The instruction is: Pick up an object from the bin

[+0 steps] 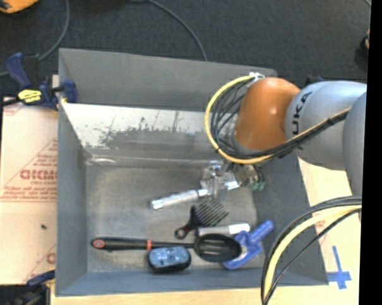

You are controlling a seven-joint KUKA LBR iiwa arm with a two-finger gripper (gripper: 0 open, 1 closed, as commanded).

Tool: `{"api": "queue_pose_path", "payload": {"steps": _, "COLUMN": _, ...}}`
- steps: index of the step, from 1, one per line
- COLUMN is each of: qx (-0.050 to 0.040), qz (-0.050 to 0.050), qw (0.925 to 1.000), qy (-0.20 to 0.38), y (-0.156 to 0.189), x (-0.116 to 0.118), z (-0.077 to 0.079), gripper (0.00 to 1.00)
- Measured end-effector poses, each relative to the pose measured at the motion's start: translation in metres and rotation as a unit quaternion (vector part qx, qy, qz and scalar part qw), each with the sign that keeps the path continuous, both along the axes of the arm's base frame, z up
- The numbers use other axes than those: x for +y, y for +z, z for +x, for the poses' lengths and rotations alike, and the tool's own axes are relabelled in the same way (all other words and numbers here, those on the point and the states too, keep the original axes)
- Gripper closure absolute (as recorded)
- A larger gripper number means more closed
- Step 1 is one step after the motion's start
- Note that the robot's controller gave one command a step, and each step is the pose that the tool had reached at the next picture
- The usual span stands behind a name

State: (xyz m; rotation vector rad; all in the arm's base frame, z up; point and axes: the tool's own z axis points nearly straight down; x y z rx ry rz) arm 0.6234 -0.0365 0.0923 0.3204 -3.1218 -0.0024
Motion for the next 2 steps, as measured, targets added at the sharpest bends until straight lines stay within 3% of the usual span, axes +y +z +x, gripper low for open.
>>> {"api": "queue_pose_path", "payload": {"steps": 1, "qx": -0.0057, "qz": -0.001, "qw": 1.0000, "qy": 0.000, "y": 0.0171, "x": -0.0004, "z": 0.0032, "gripper": 1.00}}
{"api": "queue_pose_path", "payload": {"steps": 2, "qx": -0.0038, "qz": -0.001, "qw": 1.0000, "qy": 0.000, "y": 0.0253, "x": -0.0003, "z": 0.0021, "gripper": 1.00}}
